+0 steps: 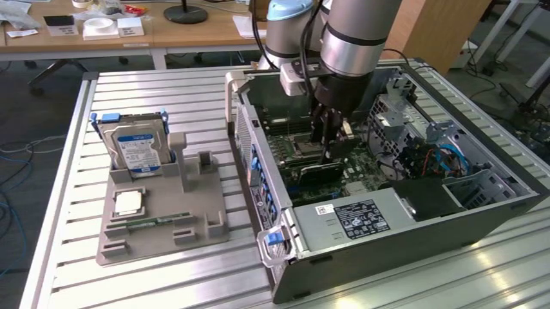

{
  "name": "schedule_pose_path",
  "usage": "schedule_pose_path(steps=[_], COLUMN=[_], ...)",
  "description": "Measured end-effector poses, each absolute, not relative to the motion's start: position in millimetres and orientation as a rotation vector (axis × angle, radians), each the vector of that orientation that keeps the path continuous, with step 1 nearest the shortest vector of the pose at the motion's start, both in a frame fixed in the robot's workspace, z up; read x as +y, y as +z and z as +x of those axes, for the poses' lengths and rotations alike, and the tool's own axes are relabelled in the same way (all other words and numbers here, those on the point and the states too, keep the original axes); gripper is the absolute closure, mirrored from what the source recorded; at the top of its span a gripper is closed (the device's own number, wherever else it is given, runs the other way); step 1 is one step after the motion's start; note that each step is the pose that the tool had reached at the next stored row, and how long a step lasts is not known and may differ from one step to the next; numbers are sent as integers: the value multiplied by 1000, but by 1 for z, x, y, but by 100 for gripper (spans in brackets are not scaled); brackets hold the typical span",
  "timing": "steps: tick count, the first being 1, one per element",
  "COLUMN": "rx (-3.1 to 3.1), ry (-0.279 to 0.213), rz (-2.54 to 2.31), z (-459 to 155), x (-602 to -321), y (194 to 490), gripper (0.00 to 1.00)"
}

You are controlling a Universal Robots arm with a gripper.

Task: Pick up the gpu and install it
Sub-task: 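Insert the gpu into the slot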

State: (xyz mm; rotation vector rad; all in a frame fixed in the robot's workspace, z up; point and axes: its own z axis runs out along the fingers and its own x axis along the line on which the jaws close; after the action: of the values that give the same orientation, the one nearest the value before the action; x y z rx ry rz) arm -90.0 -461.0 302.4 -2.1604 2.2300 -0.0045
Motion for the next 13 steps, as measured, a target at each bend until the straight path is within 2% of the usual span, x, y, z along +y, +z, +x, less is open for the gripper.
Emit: schedule_pose_path(steps=[13], rx=[2230], ry=[-5], rz=[-2161], z=[-90], x=[-461], y=[304], gripper=[42])
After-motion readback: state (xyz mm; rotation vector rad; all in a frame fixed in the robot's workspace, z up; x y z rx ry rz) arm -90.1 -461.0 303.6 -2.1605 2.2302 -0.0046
